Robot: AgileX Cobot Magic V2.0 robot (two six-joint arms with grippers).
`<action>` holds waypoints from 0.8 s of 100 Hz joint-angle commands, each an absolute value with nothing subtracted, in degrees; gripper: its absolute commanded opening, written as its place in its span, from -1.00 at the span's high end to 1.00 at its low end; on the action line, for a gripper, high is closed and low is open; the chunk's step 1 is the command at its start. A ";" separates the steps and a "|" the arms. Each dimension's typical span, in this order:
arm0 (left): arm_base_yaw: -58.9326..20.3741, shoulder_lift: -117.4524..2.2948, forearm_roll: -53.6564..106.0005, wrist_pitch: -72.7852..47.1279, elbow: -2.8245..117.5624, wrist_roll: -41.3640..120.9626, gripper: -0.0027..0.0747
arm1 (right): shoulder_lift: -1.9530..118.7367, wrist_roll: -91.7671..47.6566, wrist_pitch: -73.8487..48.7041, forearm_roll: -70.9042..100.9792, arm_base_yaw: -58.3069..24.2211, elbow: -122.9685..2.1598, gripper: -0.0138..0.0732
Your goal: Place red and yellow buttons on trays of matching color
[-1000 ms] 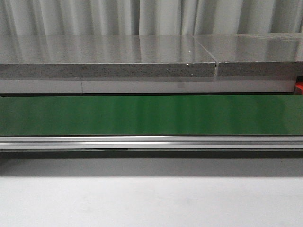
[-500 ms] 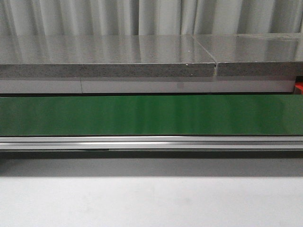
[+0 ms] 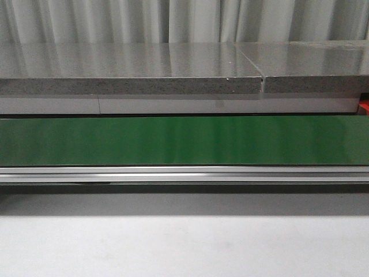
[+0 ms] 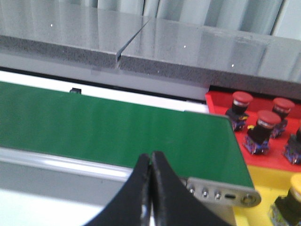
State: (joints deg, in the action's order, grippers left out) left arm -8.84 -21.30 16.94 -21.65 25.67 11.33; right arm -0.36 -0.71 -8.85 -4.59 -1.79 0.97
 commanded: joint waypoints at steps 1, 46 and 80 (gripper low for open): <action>-9.35 -21.72 17.91 -17.57 27.18 11.35 0.98 | -1.42 -0.45 -3.18 -5.07 -1.67 0.95 0.84; -9.35 -21.72 17.91 -17.57 27.18 11.35 0.98 | -1.43 -0.45 -2.40 -5.02 -1.67 0.94 0.84; -9.35 -21.72 17.91 -17.57 27.18 11.35 0.98 | -1.43 -0.45 -2.40 -5.02 -1.67 0.94 0.84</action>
